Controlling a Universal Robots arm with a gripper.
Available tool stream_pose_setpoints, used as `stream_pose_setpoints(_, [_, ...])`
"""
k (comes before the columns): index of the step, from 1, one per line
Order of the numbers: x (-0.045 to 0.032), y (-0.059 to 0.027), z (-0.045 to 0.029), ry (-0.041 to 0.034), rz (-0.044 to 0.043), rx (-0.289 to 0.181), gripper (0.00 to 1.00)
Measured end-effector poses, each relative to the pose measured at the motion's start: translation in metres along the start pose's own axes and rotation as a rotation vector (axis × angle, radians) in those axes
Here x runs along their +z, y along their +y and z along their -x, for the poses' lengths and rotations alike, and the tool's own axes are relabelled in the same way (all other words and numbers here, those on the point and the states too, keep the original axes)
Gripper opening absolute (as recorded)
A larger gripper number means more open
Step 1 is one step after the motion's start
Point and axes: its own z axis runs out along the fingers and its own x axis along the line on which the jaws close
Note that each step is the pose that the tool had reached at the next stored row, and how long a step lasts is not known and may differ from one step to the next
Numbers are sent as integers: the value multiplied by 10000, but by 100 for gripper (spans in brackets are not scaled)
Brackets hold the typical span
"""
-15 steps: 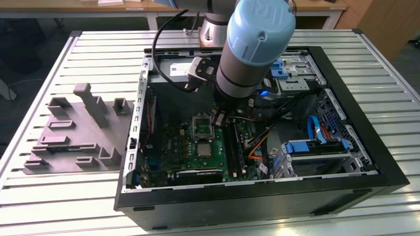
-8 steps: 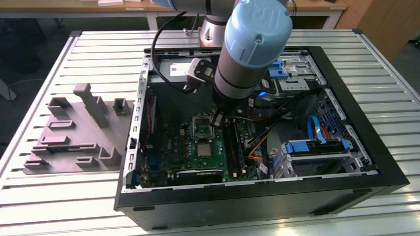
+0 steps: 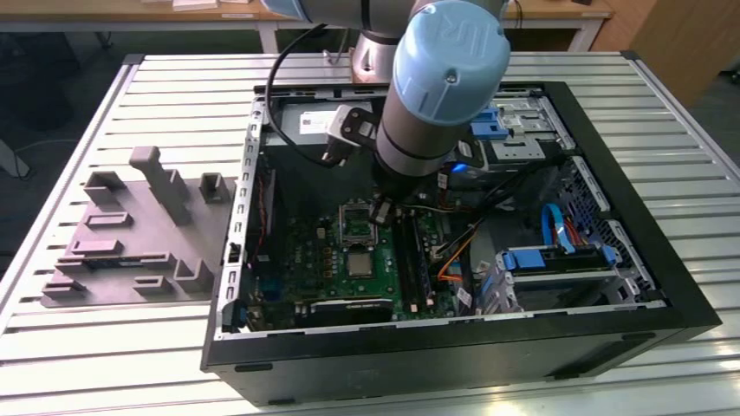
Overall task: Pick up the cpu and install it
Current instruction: 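Close the cpu cover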
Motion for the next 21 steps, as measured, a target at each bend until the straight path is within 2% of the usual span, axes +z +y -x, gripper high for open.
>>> stream_pose_setpoints(3, [12, 3, 1, 3, 0, -1, 11])
stream_pose_setpoints(6, [14, 5, 3, 36, -18, 2, 11])
stream_pose_setpoints(12, [16, 15, 6, 131, -42, 14, 11])
stream_pose_setpoints(16, [19, 31, 13, 238, -91, 23, 11])
stream_pose_setpoints(21, [7, 44, 18, 266, -104, 25, 11])
